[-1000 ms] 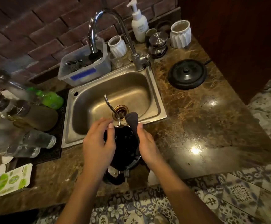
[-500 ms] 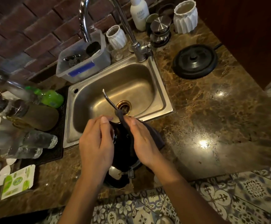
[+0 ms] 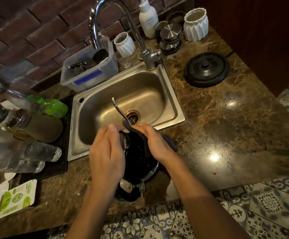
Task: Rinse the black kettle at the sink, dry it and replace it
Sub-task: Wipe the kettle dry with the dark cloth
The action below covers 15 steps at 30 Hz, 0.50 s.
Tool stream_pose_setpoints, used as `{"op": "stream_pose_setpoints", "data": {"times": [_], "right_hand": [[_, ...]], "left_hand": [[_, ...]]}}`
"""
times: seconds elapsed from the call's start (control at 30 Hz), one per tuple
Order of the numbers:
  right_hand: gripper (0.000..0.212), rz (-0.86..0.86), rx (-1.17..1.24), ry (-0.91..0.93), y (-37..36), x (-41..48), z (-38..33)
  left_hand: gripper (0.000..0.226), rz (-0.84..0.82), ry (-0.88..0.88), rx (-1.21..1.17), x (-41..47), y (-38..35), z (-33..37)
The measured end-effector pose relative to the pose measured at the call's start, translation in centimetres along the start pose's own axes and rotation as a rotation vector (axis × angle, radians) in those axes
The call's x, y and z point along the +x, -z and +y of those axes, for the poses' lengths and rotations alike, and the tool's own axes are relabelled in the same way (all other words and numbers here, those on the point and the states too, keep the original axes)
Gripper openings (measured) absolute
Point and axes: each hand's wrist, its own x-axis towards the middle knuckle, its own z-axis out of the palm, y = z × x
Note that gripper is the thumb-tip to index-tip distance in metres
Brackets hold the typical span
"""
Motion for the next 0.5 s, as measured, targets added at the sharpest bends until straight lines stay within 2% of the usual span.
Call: {"op": "stream_pose_setpoints", "data": {"times": [0.07,0.23,0.4,0.5], "right_hand": [[0.065,-0.01,-0.063,0.075,-0.5,-0.1,-0.7],[0.055,0.062,-0.113,0.413,-1.9,-3.6,0.9],[0.054,0.145,-0.172,0.453,-2.5,-7.2,5.0],[0.054,0.172,-0.16,0.352,-1.5,-5.6,4.7]], "left_hand": [[0.054,-0.002,-0.009,0.005,0.1,0.0,0.1],[0.058,0.009,-0.019,0.008,0.2,-0.1,-0.1],[0.06,0.01,-0.03,0.017,0.1,0.0,0.0],[0.059,0.012,-0.02,0.014,0.1,0.0,0.0]]}}
